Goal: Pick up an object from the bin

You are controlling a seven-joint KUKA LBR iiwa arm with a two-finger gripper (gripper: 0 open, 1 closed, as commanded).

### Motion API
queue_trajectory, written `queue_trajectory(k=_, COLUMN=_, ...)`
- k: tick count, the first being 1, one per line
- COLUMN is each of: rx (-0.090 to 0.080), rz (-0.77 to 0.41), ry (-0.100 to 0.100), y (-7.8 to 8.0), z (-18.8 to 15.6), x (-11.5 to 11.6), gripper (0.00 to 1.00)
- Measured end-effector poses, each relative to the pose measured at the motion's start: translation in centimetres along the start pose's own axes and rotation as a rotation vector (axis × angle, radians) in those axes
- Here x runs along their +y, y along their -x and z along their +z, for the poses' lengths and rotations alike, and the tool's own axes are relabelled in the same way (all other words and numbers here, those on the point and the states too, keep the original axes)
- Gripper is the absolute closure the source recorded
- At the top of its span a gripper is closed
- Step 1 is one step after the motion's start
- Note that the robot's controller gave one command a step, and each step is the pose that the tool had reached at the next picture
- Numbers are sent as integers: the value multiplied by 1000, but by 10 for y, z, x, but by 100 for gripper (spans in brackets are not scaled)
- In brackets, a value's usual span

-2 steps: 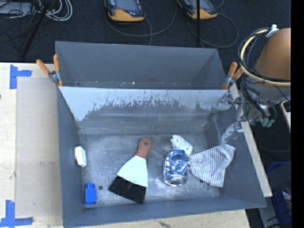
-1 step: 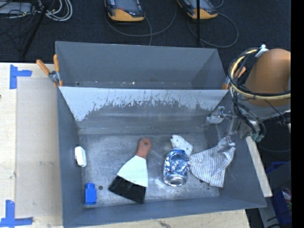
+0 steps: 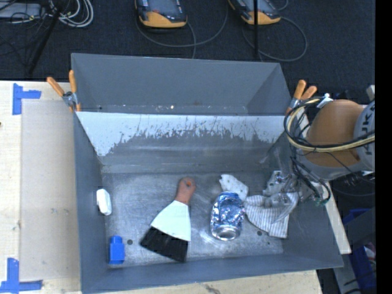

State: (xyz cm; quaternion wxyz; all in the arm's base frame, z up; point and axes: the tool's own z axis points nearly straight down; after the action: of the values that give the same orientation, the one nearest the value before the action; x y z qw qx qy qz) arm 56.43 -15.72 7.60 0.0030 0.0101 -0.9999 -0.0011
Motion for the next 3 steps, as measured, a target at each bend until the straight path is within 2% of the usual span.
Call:
queue_trajectory(k=1, rx=-1, rz=-1, ry=-1, y=0, z=0, x=0, gripper=100)
queue_trajectory(k=2, rx=-1, rz=-47, ry=0, y=3, z=-44, x=3, gripper=100)
queue_trajectory(k=3, rx=-4, rz=-56, ry=-1, y=5, z=-58, x=3, gripper=100)
